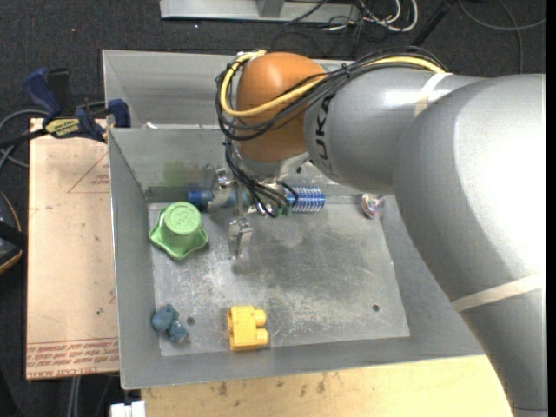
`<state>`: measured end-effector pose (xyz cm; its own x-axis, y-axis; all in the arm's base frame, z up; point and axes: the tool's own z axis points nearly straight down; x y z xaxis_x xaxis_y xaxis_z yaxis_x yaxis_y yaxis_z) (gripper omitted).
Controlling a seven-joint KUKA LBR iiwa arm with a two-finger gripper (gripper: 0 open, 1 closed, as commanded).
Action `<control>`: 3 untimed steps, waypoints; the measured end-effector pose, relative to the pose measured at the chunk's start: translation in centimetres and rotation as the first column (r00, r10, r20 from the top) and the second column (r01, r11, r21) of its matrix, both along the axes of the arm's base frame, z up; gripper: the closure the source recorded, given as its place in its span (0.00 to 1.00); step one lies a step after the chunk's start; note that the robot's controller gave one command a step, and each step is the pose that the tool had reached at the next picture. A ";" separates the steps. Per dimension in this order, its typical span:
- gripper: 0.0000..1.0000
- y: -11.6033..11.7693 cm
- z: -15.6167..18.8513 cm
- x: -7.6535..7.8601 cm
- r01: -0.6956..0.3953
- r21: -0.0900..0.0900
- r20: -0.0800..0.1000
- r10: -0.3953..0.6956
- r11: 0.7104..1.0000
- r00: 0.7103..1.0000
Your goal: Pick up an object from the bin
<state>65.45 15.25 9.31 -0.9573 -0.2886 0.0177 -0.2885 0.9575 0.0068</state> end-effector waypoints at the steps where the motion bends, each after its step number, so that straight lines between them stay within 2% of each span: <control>1: 0.00 9.0 -1.0 -1.3 -0.015 -0.006 0.015 0.015 1.000 1.000; 2: 1.00 8.8 -1.1 -1.3 -0.010 -0.004 0.013 0.010 1.000 1.000; 3: 1.00 9.2 -1.0 -7.4 -0.041 -0.012 0.020 0.041 0.999 0.999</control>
Offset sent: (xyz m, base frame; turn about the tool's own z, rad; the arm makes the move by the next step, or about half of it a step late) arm -0.0123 0.0882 -0.0105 -0.0088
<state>58.05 24.40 8.27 -0.9449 -0.3274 0.0017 -0.3274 0.9448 -0.0108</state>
